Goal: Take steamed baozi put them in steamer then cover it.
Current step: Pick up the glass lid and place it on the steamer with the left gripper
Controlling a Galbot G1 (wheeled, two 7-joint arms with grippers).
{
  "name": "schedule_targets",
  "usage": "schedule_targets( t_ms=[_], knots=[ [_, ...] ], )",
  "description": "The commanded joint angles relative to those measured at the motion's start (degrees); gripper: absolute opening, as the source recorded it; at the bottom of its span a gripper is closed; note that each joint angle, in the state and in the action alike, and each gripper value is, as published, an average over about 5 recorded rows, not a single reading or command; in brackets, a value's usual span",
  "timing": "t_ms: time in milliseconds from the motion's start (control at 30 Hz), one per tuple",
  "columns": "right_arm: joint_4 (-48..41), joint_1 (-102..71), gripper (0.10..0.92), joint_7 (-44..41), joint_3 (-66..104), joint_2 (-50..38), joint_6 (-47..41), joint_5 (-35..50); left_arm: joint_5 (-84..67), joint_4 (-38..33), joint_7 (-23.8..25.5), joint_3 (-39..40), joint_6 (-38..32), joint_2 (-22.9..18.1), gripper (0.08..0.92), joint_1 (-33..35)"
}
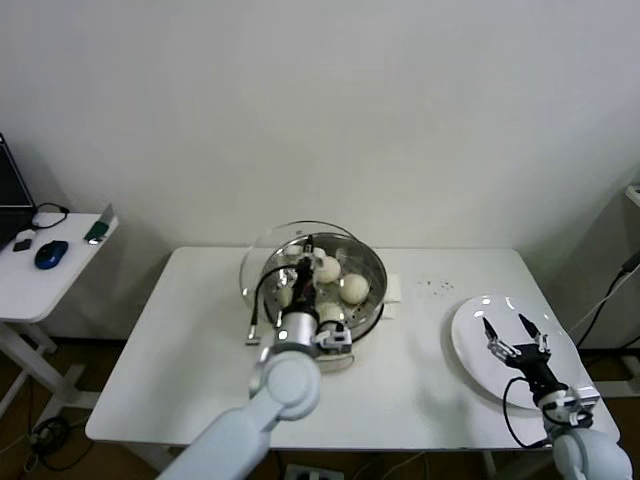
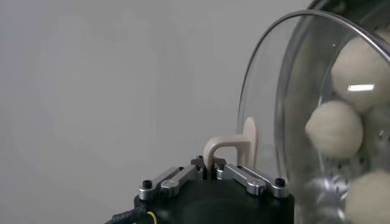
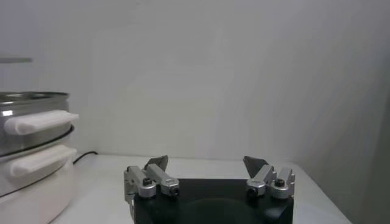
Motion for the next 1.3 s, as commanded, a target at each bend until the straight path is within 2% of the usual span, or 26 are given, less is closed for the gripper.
schedule_targets(
  t_ms=[33, 633, 1300],
  knots=[
    [-0.29, -1.23, 0.823, -0.43, 2.10, 0.65, 0.74, -0.46, 1.04, 7.53, 1.63, 3.46, 2.80, -8.03, 0.158, -3.32],
    [-0.76, -0.89, 0.823, -0.72, 2.17, 1.23, 1.15, -1.03, -1.14, 11.88, 1.01, 1.86, 2.80, -8.00, 0.158, -4.67],
    [-1.21, -0.99, 0.823, -1.19, 2.46, 1.21, 1.77, -1.65, -1.31, 12.18, 0.20, 1.41, 2.80, -6.94, 0.158, -4.13]
  ],
)
